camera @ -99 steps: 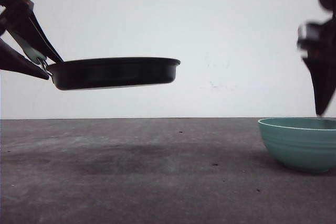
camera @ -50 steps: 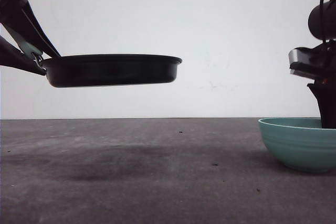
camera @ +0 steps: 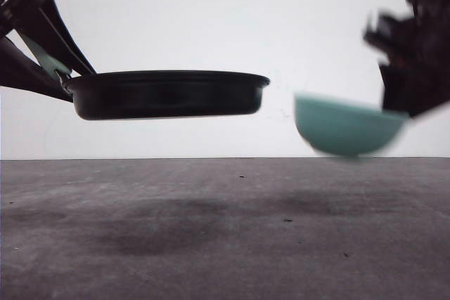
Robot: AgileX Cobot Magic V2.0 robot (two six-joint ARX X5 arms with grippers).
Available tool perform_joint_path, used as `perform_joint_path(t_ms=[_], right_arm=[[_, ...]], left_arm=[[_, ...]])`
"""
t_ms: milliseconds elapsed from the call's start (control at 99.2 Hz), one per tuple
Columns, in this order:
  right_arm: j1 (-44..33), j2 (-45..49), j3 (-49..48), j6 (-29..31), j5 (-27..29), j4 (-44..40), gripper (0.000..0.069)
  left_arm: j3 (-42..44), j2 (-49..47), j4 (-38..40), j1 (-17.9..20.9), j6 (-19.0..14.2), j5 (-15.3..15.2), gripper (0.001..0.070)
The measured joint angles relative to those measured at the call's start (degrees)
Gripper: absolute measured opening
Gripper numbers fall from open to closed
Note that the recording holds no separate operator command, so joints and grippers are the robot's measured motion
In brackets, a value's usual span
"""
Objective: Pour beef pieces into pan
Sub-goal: 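Lift the pan with left gripper and raise bowl above it, then tilt the bowl with right gripper to pour beef into pan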
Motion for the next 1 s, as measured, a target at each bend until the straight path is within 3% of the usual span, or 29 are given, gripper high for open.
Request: perform_joint_path(t_ms=[111,181,585,796,998], right_arm=[[3.39,-5.62,0.83,3.76,0.22,4.09,0.0014],[6.51,-8.57,1.46,6.23,3.58,5.57,0.0014],[31.23,-11.82,1.57,8.55,40.70,8.81,0.0013],[38.64,-11.82,1.57,4.00,51.12,17.62,0.0013],[44.19,-11.78,1.57,-5.22,63.43,24.06,0.0013]], left_arm=[[1.90,2.36,-1.44,-0.83,0.07,-0.02,0.0131],[4.13,4.02,-2.58,-1.36,0.46,-0.04,0.0131],[13.09,10.84,-4.04,-4.63,2.25,-0.63,0.0131],[13.57,10.82,-3.72,-4.79,2.21,-0.26,0.0131],[13.57,10.82,-3.63,-4.79,2.10,-0.17,0.0131]])
